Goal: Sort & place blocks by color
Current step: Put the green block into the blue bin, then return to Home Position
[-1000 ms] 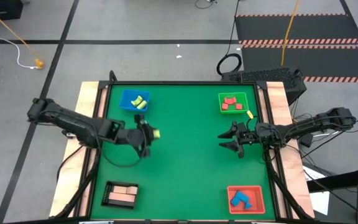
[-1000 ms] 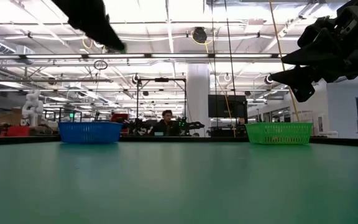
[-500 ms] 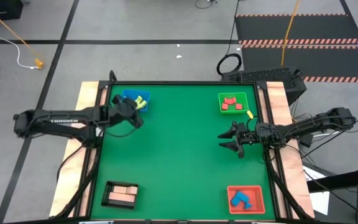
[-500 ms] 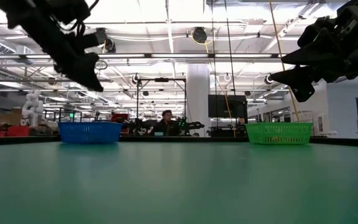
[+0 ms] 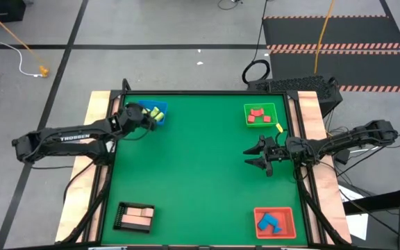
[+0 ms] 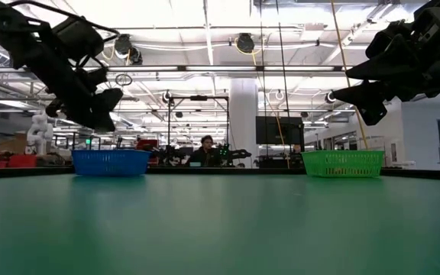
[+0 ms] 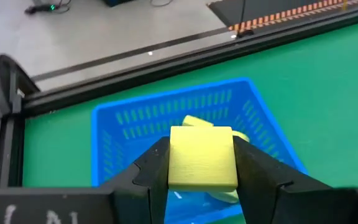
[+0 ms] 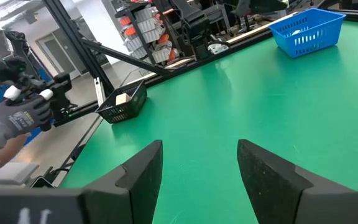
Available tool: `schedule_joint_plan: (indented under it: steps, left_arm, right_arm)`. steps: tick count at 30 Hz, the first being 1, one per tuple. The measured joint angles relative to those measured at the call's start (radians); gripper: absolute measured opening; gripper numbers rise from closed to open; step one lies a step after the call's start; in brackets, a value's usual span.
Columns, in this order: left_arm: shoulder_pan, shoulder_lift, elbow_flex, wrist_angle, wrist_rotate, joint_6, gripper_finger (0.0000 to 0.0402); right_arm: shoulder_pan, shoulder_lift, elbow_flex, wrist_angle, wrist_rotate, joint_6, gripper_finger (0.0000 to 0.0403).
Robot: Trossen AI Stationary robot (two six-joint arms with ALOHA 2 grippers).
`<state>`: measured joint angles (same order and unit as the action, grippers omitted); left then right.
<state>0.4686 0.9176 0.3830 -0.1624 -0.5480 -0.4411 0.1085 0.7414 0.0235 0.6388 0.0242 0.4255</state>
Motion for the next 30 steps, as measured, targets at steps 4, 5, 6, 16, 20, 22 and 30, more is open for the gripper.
schedule_joint_plan:
  steps: [4, 5, 6, 16, 20, 22, 30]
  left_arm:
    - [0.012, 0.0, -0.015, 0.006, 0.001, -0.018, 0.0144]
    - [0.014, 0.0, -0.018, 0.008, 0.001, -0.018, 0.0144]
    - [0.015, 0.0, -0.022, 0.008, 0.001, -0.02, 0.0144]
    - [0.015, 0.0, -0.039, 0.008, 0.001, -0.058, 0.0145]
    - [0.015, 0.0, -0.039, 0.009, 0.001, -0.062, 0.0153]
    - [0.015, 0.0, -0.039, 0.01, 0.001, -0.062, 0.0168]
    - [0.015, 0.0, -0.039, 0.014, 0.002, -0.029, 0.0222]
  right_arm:
    - [0.0, 0.0, 0.0, 0.0, 0.0, 0.0, 0.0197]
    - [0.0, 0.0, 0.0, 0.0, 0.0, 0.0, 0.0197]
    - [0.0, 0.0, 0.0, 0.0, 0.0, 0.0, 0.0197]
    - [0.0, 0.0, 0.0, 0.0, 0.0, 0.0, 0.0197]
    - [0.0, 0.0, 0.0, 0.0, 0.0, 0.0, 0.0197]
    - [0.0, 0.0, 0.0, 0.0, 0.0, 0.0, 0.0197]
    - [0.0, 0.0, 0.0, 0.0, 0.0, 0.0, 0.0197]
